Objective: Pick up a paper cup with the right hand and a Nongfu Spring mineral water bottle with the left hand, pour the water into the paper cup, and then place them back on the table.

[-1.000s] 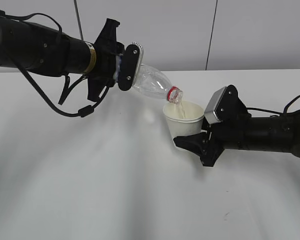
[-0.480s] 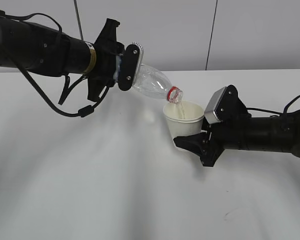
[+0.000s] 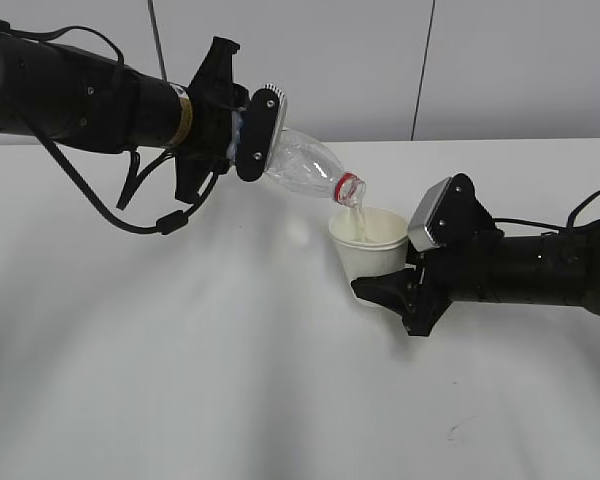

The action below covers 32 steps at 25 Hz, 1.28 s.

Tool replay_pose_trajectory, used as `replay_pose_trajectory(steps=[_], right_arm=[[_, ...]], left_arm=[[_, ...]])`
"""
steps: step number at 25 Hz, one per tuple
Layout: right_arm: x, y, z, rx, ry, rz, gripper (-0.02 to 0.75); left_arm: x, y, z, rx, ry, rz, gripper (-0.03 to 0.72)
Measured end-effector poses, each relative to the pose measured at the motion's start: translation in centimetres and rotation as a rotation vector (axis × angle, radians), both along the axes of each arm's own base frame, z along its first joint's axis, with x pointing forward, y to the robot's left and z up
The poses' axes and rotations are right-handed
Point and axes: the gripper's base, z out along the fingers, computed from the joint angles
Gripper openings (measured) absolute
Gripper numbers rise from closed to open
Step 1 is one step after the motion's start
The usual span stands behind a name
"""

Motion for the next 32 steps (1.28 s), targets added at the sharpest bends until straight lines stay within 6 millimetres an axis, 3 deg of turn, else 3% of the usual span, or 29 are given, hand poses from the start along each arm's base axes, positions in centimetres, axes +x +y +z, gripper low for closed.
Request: replay_pose_trajectory(steps=[32], right_arm=[[-0.07,0.00,-0.09,-0.012,0.002,0.010,0.452]], left_arm=[[0.02,0.00,0.03,0.002,-0.002,0.000,0.323]])
